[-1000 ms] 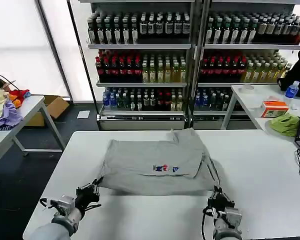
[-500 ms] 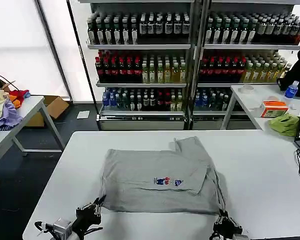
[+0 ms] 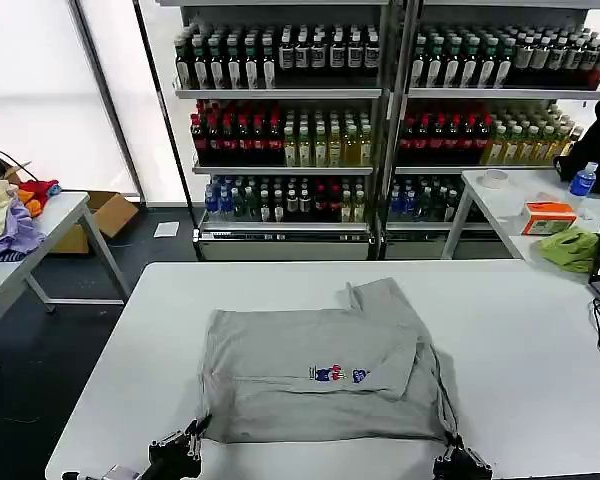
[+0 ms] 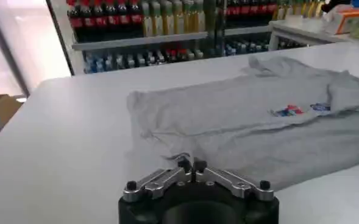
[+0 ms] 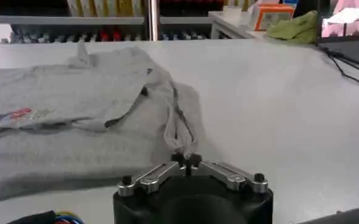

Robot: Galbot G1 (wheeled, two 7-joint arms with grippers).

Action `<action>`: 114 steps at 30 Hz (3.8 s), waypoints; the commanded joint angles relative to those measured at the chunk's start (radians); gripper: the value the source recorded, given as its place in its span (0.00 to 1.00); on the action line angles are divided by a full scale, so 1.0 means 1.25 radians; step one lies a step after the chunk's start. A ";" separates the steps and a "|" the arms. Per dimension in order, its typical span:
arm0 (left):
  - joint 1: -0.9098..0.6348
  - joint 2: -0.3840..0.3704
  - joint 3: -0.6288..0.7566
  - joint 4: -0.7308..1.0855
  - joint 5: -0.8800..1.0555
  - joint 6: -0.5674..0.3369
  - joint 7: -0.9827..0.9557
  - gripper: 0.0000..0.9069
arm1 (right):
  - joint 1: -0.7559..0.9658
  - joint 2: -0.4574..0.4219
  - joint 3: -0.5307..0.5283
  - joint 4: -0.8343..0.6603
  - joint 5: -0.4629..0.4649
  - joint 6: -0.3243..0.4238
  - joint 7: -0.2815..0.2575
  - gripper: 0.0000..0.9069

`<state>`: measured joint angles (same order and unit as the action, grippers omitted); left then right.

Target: Fold and organize the clothes.

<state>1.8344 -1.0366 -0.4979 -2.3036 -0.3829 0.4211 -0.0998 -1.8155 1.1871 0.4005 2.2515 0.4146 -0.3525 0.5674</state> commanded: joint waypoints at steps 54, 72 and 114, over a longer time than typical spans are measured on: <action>-0.908 0.026 0.278 0.658 -0.042 0.040 0.053 1.00 | 1.023 -0.015 -0.222 -0.759 0.026 -0.034 -0.265 1.00; -0.769 0.048 0.266 0.567 -0.086 0.092 0.046 1.00 | 1.005 0.051 -0.218 -0.854 0.022 -0.046 -0.268 1.00; -0.765 0.027 0.284 0.619 -0.167 0.093 0.050 0.01 | 0.898 0.071 -0.198 -0.838 -0.025 -0.043 -0.265 0.00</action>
<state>0.8705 -1.0070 -0.1521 -1.5314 -0.5710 0.5332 -0.0369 -0.6563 1.2809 0.1564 1.1920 0.3947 -0.4038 0.2358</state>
